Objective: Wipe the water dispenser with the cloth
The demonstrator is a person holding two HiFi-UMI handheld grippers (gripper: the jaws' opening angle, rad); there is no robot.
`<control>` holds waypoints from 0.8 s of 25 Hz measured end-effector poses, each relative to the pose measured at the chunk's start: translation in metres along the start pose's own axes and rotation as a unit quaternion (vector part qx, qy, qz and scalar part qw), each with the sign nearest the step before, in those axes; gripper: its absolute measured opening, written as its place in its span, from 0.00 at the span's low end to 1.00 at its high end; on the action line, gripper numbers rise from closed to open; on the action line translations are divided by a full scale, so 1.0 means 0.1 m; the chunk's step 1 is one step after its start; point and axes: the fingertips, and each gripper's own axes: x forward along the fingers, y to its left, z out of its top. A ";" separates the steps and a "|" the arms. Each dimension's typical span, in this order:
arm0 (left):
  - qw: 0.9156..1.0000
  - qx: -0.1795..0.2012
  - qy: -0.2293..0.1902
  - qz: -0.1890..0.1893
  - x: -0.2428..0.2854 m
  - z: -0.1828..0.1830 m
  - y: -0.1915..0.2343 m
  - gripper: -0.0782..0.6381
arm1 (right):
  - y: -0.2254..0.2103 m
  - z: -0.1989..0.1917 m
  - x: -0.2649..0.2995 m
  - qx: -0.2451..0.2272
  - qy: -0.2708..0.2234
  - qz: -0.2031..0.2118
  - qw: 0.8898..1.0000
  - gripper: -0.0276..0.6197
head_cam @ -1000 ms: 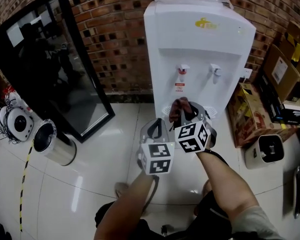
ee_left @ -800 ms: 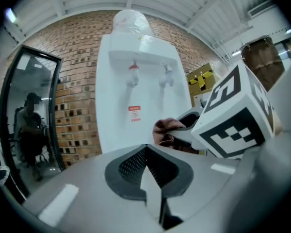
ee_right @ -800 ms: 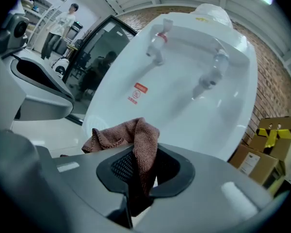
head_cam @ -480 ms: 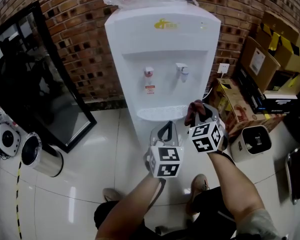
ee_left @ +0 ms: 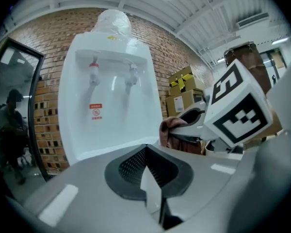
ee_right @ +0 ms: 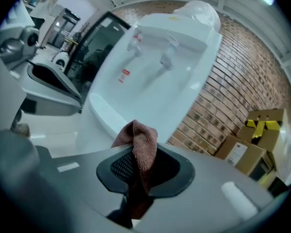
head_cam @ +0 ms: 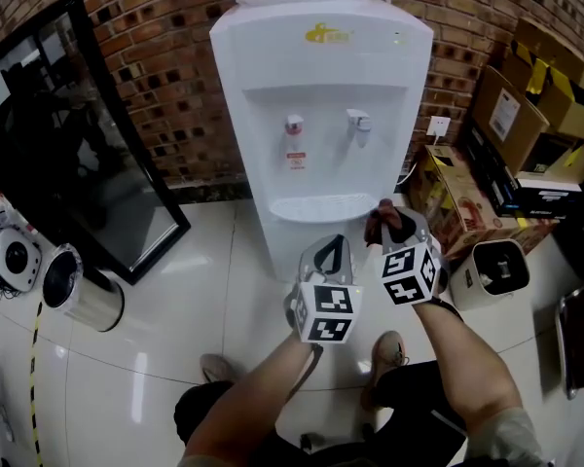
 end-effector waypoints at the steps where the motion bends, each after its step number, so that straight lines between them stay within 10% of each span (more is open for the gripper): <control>1: 1.000 -0.002 0.003 0.011 -0.05 -0.07 0.13 0.11 | 0.19 0.16 -0.03 -0.003 -0.021 0.021 1.000 0.16; 11: 0.984 -0.051 0.064 0.158 -0.77 -0.91 1.70 0.11 | 2.09 1.01 0.33 -0.016 -0.085 0.173 0.981 0.17; 20: 0.976 -0.052 0.069 0.198 -0.89 -1.04 2.00 0.11 | 2.30 0.85 0.87 0.020 -0.024 0.138 0.990 0.17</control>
